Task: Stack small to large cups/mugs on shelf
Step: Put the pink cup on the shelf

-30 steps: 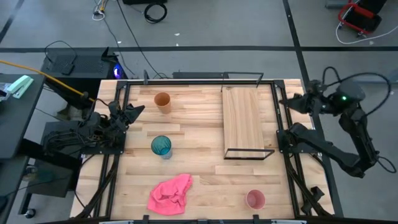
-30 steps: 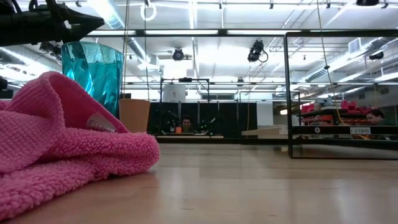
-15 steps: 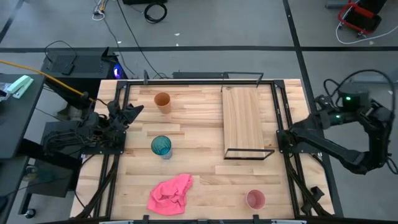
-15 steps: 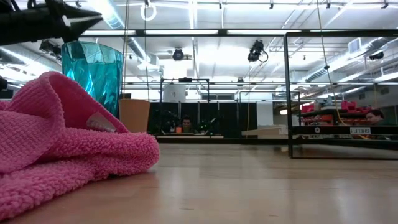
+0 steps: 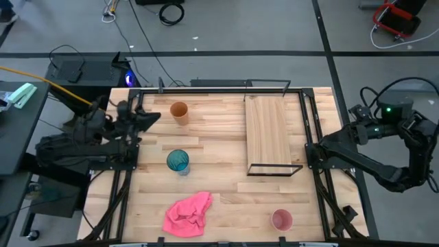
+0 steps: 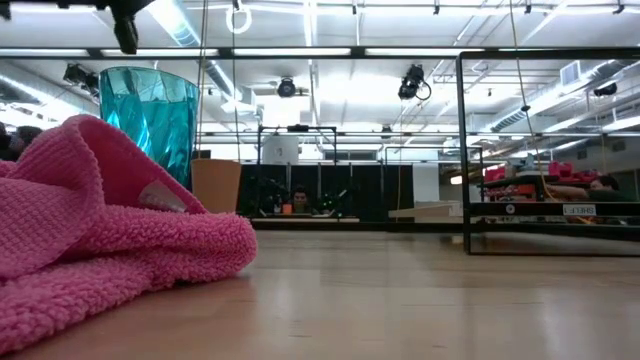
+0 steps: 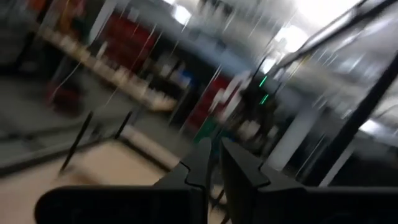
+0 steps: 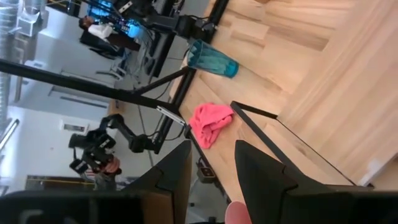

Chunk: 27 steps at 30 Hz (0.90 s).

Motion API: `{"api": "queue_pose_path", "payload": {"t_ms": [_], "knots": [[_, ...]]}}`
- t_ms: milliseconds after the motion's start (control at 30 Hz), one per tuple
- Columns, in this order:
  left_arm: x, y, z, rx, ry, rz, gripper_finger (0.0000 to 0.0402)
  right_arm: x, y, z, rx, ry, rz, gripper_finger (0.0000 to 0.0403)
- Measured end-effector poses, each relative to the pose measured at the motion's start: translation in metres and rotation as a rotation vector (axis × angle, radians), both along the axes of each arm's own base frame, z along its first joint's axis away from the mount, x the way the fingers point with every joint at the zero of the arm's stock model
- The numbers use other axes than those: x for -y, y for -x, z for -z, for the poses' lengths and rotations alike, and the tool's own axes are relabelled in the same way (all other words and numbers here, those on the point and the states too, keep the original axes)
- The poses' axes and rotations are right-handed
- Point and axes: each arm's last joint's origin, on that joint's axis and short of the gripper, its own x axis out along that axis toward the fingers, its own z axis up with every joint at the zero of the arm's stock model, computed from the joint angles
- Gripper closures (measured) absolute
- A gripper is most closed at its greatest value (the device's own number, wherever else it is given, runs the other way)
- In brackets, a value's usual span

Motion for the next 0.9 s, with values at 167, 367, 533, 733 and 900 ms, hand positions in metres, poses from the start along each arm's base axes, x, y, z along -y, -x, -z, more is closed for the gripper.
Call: {"api": "queue_pose_path", "payload": {"t_ms": [167,367,533,733,900], "knots": [[-0.003,-0.019,-0.034,-0.211,-0.005,-0.001,0.0356,0.002,-0.002,-0.001,-0.003,-0.003,0.0,0.0273],[-0.006,-0.046,-0.073,-0.376,-0.07,0.017,0.0354,0.013,-0.013,-0.013,0.075,0.02,-0.037,0.0273],[-0.008,-0.062,-0.092,-0.476,-0.081,0.025,0.0354,0.023,-0.023,-0.022,0.111,0.038,-0.098,0.0273],[-0.01,-0.075,-0.093,-0.529,-0.058,0.027,0.0358,0.021,-0.022,-0.012,0.026,-0.013,-0.153,0.0273],[-0.011,-0.082,-0.089,-0.553,-0.044,0.028,0.0354,0.017,-0.018,-0.007,-0.004,0.028,-0.153,0.0273]]}}
